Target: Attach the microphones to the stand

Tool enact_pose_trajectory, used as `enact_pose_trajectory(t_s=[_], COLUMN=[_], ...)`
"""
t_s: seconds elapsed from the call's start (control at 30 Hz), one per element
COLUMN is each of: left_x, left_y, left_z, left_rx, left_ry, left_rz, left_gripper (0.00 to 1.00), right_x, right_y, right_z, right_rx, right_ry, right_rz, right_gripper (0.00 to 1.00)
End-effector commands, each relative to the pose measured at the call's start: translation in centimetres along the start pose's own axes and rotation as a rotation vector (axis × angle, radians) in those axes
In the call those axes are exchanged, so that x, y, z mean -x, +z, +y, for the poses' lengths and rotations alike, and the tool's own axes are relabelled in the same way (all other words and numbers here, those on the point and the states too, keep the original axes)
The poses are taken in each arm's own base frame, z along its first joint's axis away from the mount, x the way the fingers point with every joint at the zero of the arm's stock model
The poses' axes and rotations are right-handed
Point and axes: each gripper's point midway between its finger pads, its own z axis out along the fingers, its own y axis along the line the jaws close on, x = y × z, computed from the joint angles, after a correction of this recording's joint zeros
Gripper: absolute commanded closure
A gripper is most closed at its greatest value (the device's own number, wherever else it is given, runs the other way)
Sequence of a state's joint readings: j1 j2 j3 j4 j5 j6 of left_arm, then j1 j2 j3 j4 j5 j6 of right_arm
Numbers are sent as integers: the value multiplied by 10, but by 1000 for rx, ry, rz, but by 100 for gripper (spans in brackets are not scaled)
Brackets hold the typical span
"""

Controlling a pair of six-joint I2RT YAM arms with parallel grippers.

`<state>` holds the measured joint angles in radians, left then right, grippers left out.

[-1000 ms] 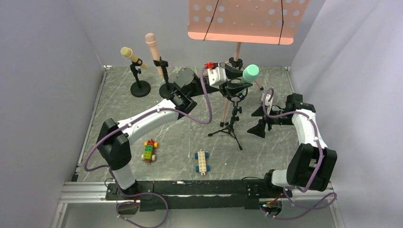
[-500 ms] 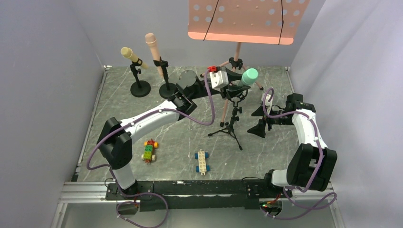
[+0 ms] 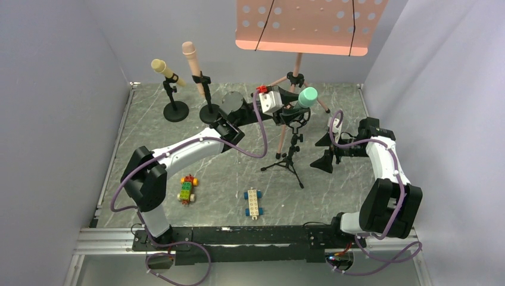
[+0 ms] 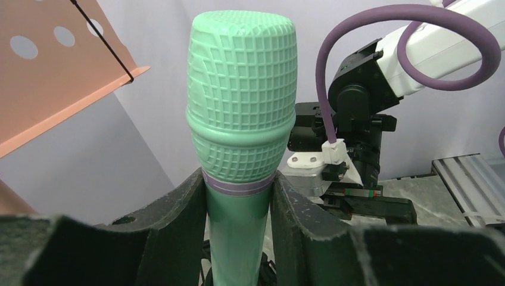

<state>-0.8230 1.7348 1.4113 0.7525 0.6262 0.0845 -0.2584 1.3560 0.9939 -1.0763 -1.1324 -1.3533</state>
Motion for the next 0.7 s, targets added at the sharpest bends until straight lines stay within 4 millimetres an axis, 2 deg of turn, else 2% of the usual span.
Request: enact_pose_trajectory(t_s=[0.0, 0.3, 0.4, 0.47, 0.6, 0.67], left_x=[-6, -32, -42, -47, -48, -44], left_y=[-2, -9, -11, -12, -17, -18], left_z=[-3, -9, -10, -10, -8, -7], left_rx=[-14, -22, -22, -16, 10, 20], left_ry=[-8, -1, -2, 1, 12, 13], left_rz=[-8, 33, 65, 80, 84, 79], left_gripper=[98, 96, 93, 83, 52, 43], right_x=[15, 13, 13, 12, 12, 12], right_y=[-3, -3, -3, -3, -2, -2], right_z=[-5, -5, -5, -5, -5, -5], right_rx=[-1, 3, 6, 8, 11, 14], right_ry=[-56, -47, -45, -42, -40, -38], right_rz=[-40, -40, -40, -40, -39, -39], right_gripper=[0, 0, 0, 0, 0, 0])
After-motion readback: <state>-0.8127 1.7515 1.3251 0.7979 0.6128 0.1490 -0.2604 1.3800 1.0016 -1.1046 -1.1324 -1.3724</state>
